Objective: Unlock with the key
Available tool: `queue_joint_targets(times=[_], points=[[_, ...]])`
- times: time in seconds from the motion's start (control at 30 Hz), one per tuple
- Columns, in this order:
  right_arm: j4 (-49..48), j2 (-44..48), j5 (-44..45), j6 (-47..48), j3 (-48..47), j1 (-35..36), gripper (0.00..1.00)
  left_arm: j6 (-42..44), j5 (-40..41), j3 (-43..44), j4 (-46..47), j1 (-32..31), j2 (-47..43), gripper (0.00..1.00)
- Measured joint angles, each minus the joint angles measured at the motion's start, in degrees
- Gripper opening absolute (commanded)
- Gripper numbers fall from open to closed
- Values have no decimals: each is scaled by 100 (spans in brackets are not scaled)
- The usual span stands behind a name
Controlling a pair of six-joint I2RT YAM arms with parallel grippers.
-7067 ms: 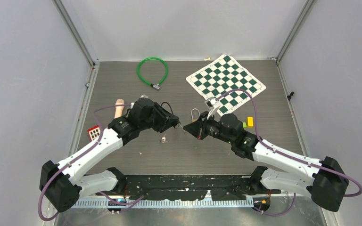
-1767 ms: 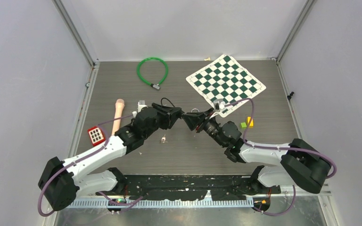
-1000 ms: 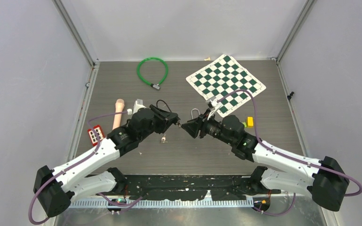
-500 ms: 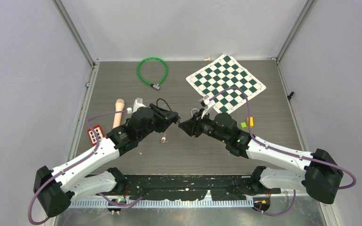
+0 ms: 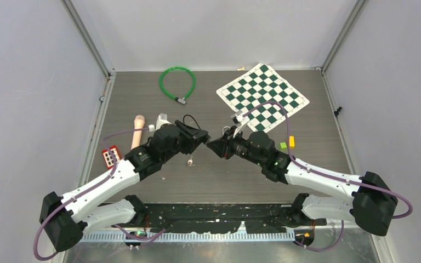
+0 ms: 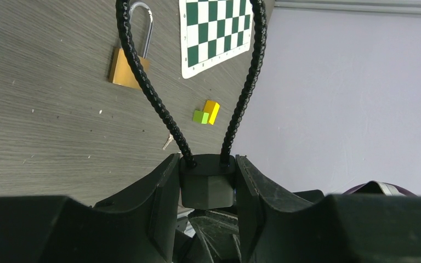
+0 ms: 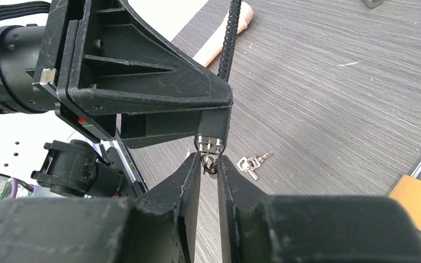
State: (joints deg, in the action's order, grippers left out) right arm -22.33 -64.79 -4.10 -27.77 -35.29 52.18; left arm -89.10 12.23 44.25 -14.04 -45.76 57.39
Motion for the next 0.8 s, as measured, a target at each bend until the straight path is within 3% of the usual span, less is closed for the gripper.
queue_joint_targets(times=[0.17,0.43,0.8], points=[[-42,-31,-4,-26,-17,0,6,70,-7,15,9,-17,22,0],[-540,-46,-289,-822,125,-188,5,267,50,-216,527,-70,-170,0],[-2686,-149,-1456,-3150,861,-682,5,918,105,-1580,3014,-393,-1189,0]])
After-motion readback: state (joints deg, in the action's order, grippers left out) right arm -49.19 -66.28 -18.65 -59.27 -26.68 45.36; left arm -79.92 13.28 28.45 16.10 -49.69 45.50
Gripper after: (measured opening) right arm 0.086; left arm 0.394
